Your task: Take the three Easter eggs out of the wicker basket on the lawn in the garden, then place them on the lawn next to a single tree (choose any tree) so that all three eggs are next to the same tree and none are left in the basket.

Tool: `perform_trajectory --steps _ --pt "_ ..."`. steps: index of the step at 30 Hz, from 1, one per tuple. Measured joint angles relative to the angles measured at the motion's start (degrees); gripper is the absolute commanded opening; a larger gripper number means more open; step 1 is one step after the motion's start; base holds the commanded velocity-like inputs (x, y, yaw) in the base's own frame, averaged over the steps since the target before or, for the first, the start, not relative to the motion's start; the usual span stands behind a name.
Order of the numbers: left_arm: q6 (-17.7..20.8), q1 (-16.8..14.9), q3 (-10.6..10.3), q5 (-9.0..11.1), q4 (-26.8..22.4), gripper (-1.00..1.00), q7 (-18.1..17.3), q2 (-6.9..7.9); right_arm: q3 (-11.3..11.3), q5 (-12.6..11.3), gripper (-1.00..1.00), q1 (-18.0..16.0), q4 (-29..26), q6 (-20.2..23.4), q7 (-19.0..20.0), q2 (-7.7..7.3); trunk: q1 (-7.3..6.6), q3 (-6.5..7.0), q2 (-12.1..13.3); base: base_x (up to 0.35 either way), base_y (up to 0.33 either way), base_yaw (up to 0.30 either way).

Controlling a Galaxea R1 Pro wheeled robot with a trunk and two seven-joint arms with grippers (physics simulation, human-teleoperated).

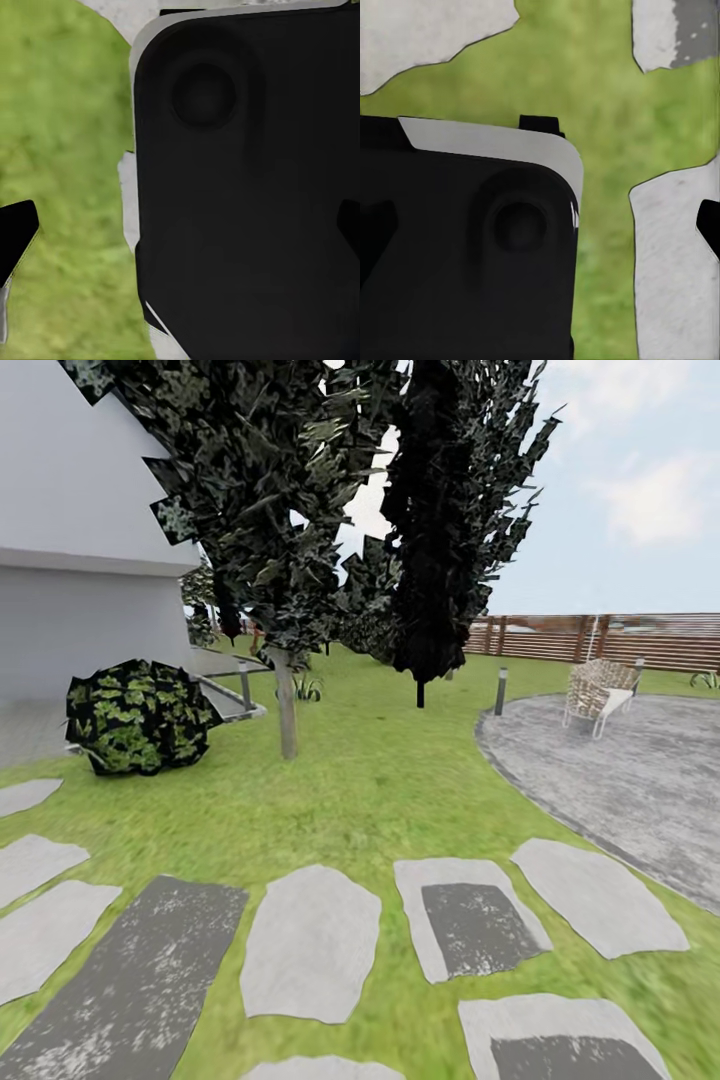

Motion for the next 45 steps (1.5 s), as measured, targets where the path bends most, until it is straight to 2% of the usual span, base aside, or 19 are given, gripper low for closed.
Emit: perform_trajectory --steps 18,29,45 --pt "0.0 0.0 0.0 0.0 0.0 1.00 0.0 0.04 0.0 0.0 1.00 0.0 0.0 0.0 0.0 -0.01 0.00 0.00 0.0 0.342 0.000 -0.001" --pt "0.0 0.0 0.0 0.0 0.0 1.00 0.0 0.03 0.0 0.0 1.00 0.0 0.0 0.0 0.0 -0.01 0.00 0.00 0.0 0.342 0.000 -0.205" --pt "0.0 0.0 0.0 0.0 0.0 1.00 0.0 0.04 -0.1 0.0 1.00 0.0 0.0 0.0 0.0 -0.01 0.00 0.00 0.0 0.342 0.000 -0.008"
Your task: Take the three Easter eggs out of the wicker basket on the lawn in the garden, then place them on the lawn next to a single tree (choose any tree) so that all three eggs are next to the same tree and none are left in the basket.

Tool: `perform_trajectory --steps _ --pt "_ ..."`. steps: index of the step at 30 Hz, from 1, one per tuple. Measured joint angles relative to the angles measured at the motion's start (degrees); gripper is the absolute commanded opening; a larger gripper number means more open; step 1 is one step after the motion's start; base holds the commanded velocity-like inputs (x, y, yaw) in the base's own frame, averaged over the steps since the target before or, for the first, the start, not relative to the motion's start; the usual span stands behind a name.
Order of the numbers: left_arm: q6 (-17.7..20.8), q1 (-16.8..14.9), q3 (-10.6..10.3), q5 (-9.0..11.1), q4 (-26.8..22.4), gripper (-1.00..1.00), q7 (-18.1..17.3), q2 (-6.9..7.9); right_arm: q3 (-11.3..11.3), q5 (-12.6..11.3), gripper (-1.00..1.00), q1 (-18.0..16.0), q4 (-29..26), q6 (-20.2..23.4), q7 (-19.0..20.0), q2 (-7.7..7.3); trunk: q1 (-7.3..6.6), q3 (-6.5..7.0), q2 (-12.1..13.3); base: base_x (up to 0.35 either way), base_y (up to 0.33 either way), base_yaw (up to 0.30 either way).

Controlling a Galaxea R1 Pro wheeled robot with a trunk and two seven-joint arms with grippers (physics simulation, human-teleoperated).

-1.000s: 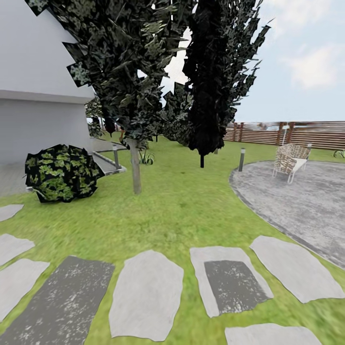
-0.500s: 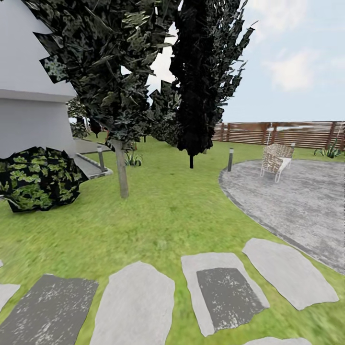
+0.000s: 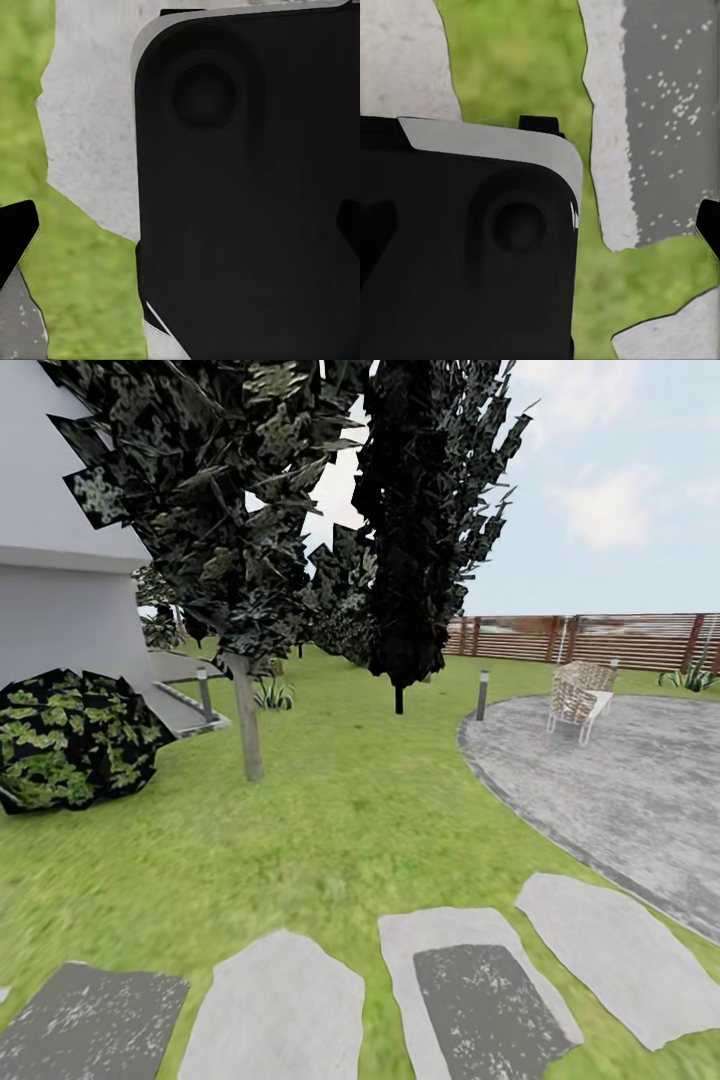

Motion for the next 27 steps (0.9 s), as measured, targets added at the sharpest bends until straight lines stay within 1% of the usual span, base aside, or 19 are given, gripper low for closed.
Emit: perform_trajectory --steps 9,18,27 --pt "0.0 0.0 0.0 0.0 0.0 1.00 0.0 -0.04 0.0 0.0 1.00 0.0 0.0 0.0 0.0 0.00 0.00 0.00 0.0 0.342 0.000 -0.005" --pt "0.0 0.0 0.0 0.0 0.0 1.00 0.0 -0.02 0.0 0.0 1.00 0.0 0.0 0.0 0.0 0.00 0.00 0.00 0.0 0.342 0.000 -0.209" --pt "0.0 0.0 0.0 0.0 0.0 1.00 0.0 -0.01 0.0 0.0 1.00 0.0 0.0 0.0 0.0 0.00 0.00 0.00 0.0 0.342 0.000 -0.034"
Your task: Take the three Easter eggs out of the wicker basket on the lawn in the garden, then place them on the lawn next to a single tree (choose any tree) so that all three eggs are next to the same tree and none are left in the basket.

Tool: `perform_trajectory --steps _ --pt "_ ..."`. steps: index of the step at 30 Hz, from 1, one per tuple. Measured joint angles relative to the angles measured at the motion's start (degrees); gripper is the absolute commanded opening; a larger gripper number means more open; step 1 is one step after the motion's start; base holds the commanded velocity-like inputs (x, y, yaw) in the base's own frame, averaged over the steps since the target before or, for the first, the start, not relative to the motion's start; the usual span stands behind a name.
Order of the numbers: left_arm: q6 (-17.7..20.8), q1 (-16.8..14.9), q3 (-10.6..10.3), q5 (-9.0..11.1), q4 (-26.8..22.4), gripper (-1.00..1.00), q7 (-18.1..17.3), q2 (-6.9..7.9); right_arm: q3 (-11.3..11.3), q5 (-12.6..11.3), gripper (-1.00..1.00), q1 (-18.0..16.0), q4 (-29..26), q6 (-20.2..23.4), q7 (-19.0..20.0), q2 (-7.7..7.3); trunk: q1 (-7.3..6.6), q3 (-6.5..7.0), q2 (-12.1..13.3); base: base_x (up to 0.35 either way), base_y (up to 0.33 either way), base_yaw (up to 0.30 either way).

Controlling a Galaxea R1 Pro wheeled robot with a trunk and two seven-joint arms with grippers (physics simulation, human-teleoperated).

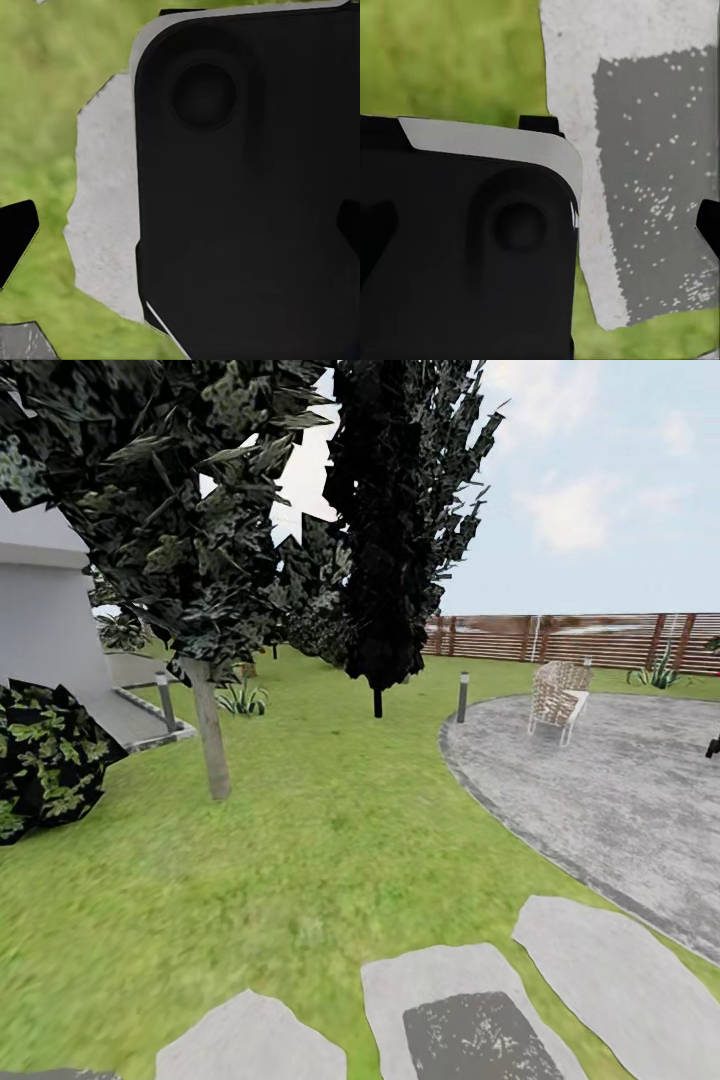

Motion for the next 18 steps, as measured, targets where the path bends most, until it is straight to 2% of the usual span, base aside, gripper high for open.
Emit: perform_trajectory --steps 18 --pt "0.0 0.0 0.0 0.0 0.0 1.00 0.0 0.02 0.0 0.0 1.00 0.0 0.0 0.0 0.0 0.00 0.00 0.00 0.0 0.342 0.000 0.000"
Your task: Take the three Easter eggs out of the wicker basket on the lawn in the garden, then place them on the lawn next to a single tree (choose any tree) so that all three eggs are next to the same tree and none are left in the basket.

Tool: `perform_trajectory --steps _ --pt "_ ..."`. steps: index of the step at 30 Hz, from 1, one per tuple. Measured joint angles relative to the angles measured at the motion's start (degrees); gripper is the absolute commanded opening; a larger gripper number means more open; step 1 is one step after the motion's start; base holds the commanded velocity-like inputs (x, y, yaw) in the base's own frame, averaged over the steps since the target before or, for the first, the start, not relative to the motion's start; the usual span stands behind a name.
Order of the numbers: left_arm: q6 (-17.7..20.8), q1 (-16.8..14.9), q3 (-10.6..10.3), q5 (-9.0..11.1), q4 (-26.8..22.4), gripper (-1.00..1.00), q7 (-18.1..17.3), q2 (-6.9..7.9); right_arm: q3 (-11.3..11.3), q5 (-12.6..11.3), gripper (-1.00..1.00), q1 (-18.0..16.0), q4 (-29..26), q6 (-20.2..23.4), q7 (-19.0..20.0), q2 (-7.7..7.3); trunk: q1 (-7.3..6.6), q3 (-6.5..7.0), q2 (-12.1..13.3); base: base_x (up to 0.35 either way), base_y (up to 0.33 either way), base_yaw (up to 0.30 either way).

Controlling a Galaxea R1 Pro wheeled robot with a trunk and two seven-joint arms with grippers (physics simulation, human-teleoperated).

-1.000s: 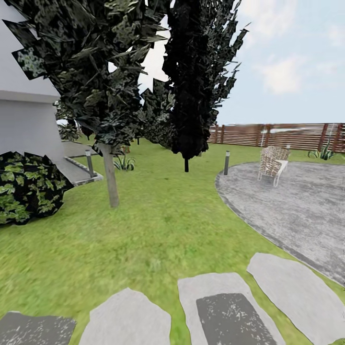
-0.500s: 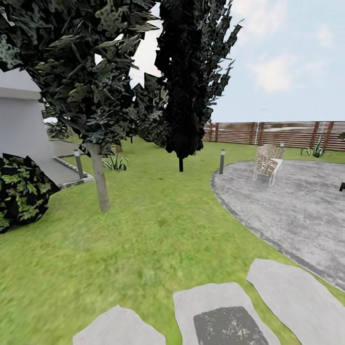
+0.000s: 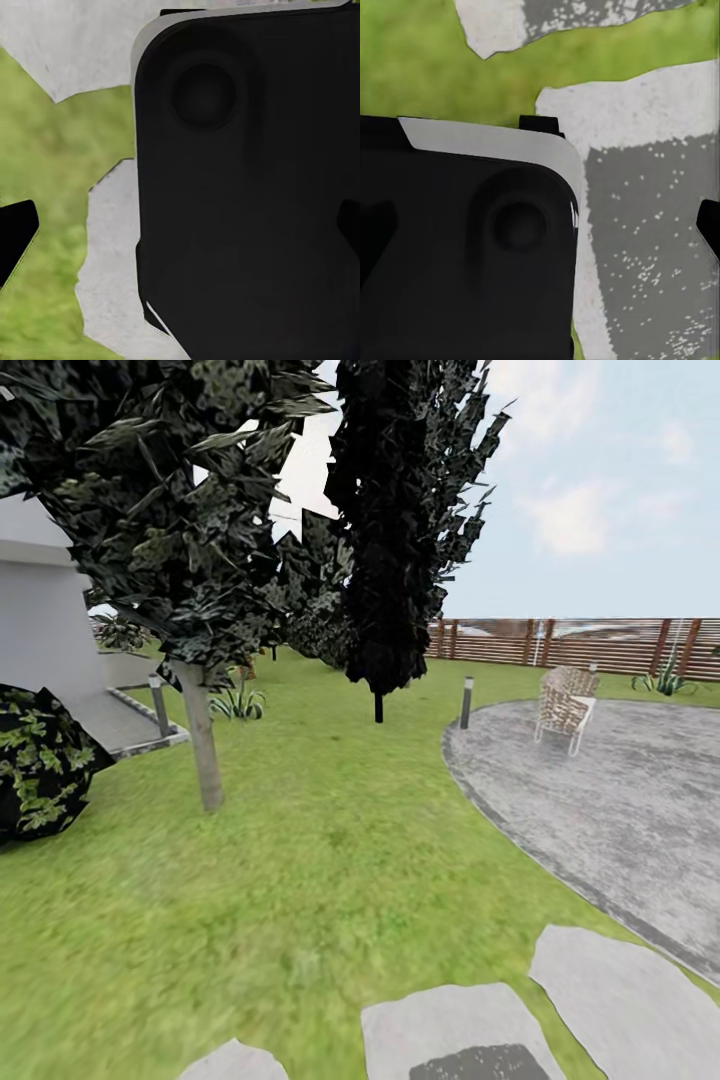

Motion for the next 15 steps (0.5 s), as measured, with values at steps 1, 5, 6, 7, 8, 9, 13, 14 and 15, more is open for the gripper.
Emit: perform_trajectory --steps 1,5,6,7,8,9,13,14,15 --pt "0.0 0.0 0.0 0.0 0.0 1.00 0.0 0.00 0.0 0.0 1.00 0.0 0.0 0.0 0.0 0.00 0.00 0.00 0.0 0.342 0.000 0.000" --pt "0.0 0.0 0.0 0.0 0.0 1.00 0.0 0.01 0.0 0.0 1.00 0.0 0.0 0.0 0.0 0.00 0.00 0.00 0.0 0.342 0.000 -0.020" --pt "0.0 0.0 0.0 0.0 0.0 1.00 0.0 -0.01 0.0 0.0 1.00 0.0 0.0 0.0 0.0 0.02 0.00 0.00 0.0 0.342 0.000 -0.146" --pt "0.0 0.0 0.0 0.0 0.0 1.00 0.0 -0.02 0.0 0.0 1.00 0.0 0.0 -0.1 0.0 0.04 0.00 0.00 0.0 0.342 0.000 -0.198" --pt "0.0 0.0 0.0 0.0 0.0 1.00 0.0 -0.01 0.0 0.0 1.00 0.0 0.0 -0.1 0.0 0.06 0.00 0.00 0.0 0.342 0.000 -0.240" --pt "0.0 0.0 0.0 0.0 0.0 1.00 0.0 -0.01 0.0 0.0 1.00 0.0 0.0 -0.1 0.0 0.07 0.00 0.00 0.0 0.342 0.000 -0.244" --pt "0.0 0.0 0.0 0.0 0.0 1.00 0.0 -0.04 0.0 0.0 1.00 0.0 0.0 0.0 0.0 0.06 0.00 0.00 0.0 0.342 0.000 -0.151" --pt "0.0 0.0 0.0 0.0 0.0 1.00 0.0 -0.02 -0.1 0.0 1.00 0.0 0.0 0.0 0.0 0.03 0.00 0.00 0.0 0.342 0.000 -0.042" --pt "0.0 0.0 0.0 0.0 0.0 1.00 0.0 -0.01 0.0 0.0 1.00 0.0 0.0 0.0 0.0 0.03 0.00 0.00 0.0 0.342 0.000 -0.022"
